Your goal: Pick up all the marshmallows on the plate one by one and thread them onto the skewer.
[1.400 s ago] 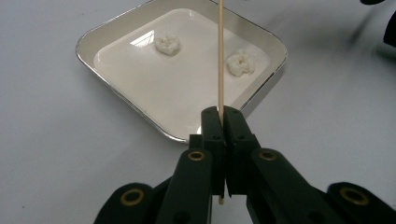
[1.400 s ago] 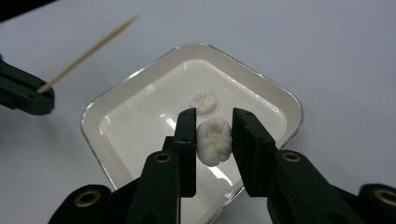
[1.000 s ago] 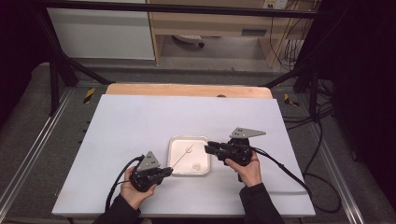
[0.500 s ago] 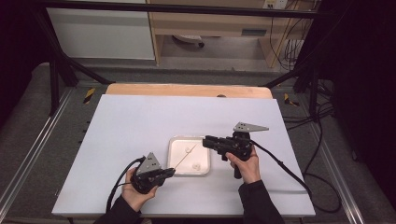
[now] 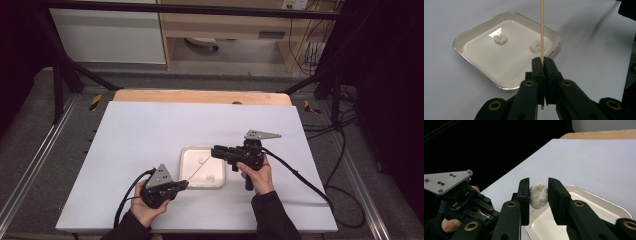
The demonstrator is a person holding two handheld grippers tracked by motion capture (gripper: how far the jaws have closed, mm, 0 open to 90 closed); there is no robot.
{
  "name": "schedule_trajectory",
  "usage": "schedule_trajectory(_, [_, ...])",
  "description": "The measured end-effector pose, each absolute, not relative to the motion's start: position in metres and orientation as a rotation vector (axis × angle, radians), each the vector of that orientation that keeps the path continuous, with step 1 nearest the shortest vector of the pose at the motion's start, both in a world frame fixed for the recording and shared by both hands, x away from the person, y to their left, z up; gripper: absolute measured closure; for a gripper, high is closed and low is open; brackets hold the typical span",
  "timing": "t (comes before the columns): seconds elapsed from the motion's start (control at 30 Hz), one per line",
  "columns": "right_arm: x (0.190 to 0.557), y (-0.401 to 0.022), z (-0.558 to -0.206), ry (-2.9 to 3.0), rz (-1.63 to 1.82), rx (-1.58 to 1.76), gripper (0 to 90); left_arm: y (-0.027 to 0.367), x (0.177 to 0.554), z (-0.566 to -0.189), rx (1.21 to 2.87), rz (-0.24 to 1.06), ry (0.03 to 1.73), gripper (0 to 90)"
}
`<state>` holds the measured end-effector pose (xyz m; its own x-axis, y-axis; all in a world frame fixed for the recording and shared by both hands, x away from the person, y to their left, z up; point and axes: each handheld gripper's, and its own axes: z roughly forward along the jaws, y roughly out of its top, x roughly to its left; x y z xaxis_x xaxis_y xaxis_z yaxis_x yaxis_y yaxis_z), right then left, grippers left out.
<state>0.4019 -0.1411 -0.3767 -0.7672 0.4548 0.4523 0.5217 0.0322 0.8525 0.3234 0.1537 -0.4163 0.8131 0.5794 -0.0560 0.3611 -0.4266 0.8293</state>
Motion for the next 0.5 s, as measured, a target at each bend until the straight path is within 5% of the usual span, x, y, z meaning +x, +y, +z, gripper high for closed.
schedule_trajectory(0.5, [0.3990, -0.1355, -0.3827, -2.181, -1.854, -1.035, 76.0, 0.1528, 0.3226, -0.4189, 2.054, 0.300, 0.693, 88.8])
